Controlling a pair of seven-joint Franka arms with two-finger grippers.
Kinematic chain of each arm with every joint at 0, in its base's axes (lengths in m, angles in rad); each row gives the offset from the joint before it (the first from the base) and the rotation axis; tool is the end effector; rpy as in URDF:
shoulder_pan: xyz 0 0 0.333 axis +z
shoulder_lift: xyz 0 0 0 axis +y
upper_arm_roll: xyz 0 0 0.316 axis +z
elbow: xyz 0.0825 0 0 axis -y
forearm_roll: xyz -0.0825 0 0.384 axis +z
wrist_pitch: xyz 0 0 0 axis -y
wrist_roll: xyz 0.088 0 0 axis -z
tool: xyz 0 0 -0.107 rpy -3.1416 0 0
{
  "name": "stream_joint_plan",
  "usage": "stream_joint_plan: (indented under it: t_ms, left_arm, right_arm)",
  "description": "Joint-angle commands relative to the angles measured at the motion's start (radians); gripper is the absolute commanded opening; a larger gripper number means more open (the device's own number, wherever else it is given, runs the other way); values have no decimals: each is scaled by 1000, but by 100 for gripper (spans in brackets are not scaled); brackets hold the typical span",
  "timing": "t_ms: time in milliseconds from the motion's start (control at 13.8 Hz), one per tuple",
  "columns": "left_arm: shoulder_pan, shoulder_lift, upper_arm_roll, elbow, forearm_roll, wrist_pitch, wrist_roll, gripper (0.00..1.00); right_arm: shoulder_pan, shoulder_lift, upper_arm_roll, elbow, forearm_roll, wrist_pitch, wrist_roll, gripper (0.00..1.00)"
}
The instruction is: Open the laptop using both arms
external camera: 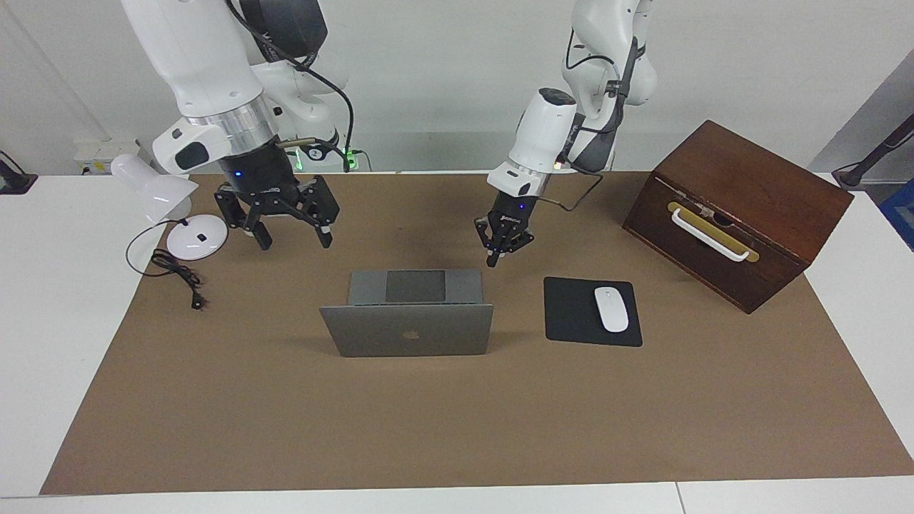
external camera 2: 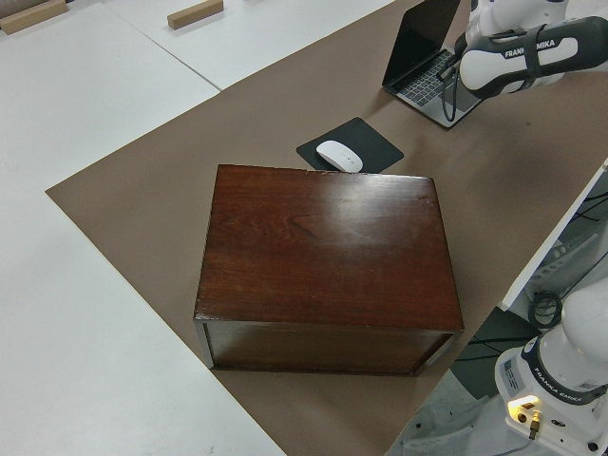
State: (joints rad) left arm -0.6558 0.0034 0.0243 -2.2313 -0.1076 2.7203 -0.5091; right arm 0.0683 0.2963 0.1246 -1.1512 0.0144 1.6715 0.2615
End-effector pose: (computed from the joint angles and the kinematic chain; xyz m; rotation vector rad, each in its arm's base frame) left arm 0.4579 -0.3301 0.4234 2.7753 -0.0487 0.5270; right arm 0.6415 0.1112 0.6567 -3.0232 0.1178 -0.3179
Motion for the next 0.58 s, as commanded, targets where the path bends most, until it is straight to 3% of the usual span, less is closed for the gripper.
stream_joint_plan:
  t_ms: [0, 362, 506]
  left_arm:
    - [41, 7, -6, 125, -14, -199, 15, 0]
    - [126, -37, -6, 260, -14, -515, 108, 0]
    - [166, -75, -1, 282, -14, -629, 203, 0]
  right_arm:
    - [-44, -31, 12, 10, -71, -42, -137, 100]
    - [-162, -78, 17, -16, -107, -122, -333, 100]
    - [-206, -138, 18, -106, -65, -134, -337, 100]
